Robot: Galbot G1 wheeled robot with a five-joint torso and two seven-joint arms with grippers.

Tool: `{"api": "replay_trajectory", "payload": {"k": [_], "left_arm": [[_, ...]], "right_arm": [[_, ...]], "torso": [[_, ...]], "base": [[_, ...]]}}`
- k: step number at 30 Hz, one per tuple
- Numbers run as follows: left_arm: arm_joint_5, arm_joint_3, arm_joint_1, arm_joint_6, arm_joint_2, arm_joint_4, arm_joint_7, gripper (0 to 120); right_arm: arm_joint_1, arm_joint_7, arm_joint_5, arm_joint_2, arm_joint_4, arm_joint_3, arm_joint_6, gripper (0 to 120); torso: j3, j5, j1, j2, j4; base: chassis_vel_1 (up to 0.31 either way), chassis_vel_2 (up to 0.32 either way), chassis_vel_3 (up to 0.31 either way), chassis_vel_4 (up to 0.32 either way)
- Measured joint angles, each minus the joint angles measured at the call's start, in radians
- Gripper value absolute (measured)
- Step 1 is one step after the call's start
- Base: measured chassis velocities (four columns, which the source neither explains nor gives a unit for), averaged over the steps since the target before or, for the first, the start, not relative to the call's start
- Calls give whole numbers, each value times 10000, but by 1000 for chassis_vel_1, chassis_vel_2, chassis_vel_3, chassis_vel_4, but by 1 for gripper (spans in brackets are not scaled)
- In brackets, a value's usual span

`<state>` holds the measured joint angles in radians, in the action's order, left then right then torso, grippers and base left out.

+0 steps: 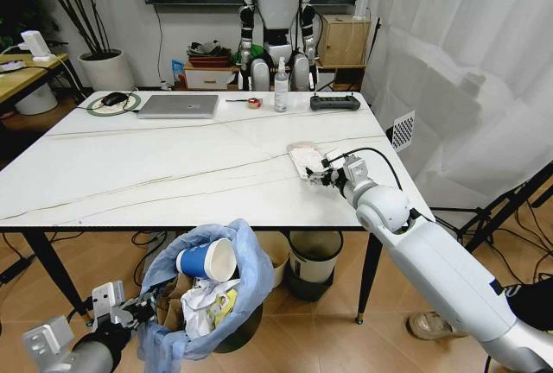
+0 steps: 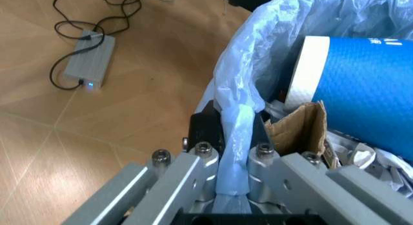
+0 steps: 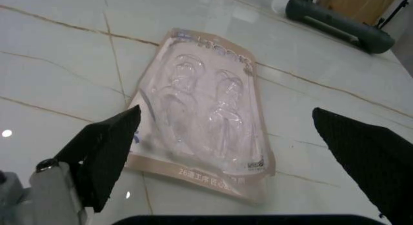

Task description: Pick up the trash bin and place the trash from the table into it.

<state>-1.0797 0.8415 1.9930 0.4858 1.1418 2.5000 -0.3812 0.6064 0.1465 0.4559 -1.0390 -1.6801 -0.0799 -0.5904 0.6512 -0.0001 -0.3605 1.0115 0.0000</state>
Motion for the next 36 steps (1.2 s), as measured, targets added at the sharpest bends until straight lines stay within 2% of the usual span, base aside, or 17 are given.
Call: {"api": "replay_trajectory", "payload": {"k": [7, 11, 13, 19, 21, 22, 27, 29, 31, 36], "left_arm": [[-70, -3, -46, 0, -22, 0, -17, 0], [-84, -23, -65, 2, -32, 0, -20, 0], [-86, -23, -66, 3, -36, 0, -21, 0], [-139, -14, -107, 8, -71, 0, -30, 0], [-139, -17, -112, 8, -71, 0, -30, 0], [-142, -23, -127, 12, -70, 0, -32, 0], [-170, -25, -156, 17, -87, 0, -35, 0], [-172, -25, -158, 18, -88, 0, -35, 0], [-191, -31, -176, 18, -90, 0, -35, 0], [-204, -44, -205, 20, -90, 0, -35, 0]], "right_arm": [[-20, -74, -140, -126, 215, -61, 139, 97], [-111, -266, -191, -181, 413, -94, 302, 88], [-121, -311, -191, -194, 440, -93, 309, 88], [-131, -424, -172, -178, 529, -74, 380, 63], [-131, -428, -169, -173, 529, -72, 384, 61], [-130, -443, -162, -153, 529, -63, 397, 52], [-80, -518, -156, -94, 528, -43, 464, 32], [-80, -519, -157, -94, 528, -44, 465, 32], [-54, -556, -156, -64, 528, -44, 478, 21], [-46, -627, -145, -55, 561, -48, 545, 4]], "torso": [[0, 0, 0, 0, 0], [0, -1, 0, 0, 0], [0, 0, 0, 0, 0], [0, 0, 0, 0, 0], [0, 0, 0, 0, 0], [0, 0, 0, 0, 0], [0, 0, 0, 0, -1], [0, 0, 0, 0, 0], [0, 0, 0, 0, 0], [0, 0, 0, 0, 0]], "base": [[0, 0, 0, 0], [0, 0, 0, 0], [0, 0, 0, 0], [0, 0, 0, 0], [0, 0, 0, 0], [0, 0, 0, 0], [0, 0, 0, 0], [0, 0, 0, 0], [0, 0, 0, 0], [0, 0, 0, 0]]}}
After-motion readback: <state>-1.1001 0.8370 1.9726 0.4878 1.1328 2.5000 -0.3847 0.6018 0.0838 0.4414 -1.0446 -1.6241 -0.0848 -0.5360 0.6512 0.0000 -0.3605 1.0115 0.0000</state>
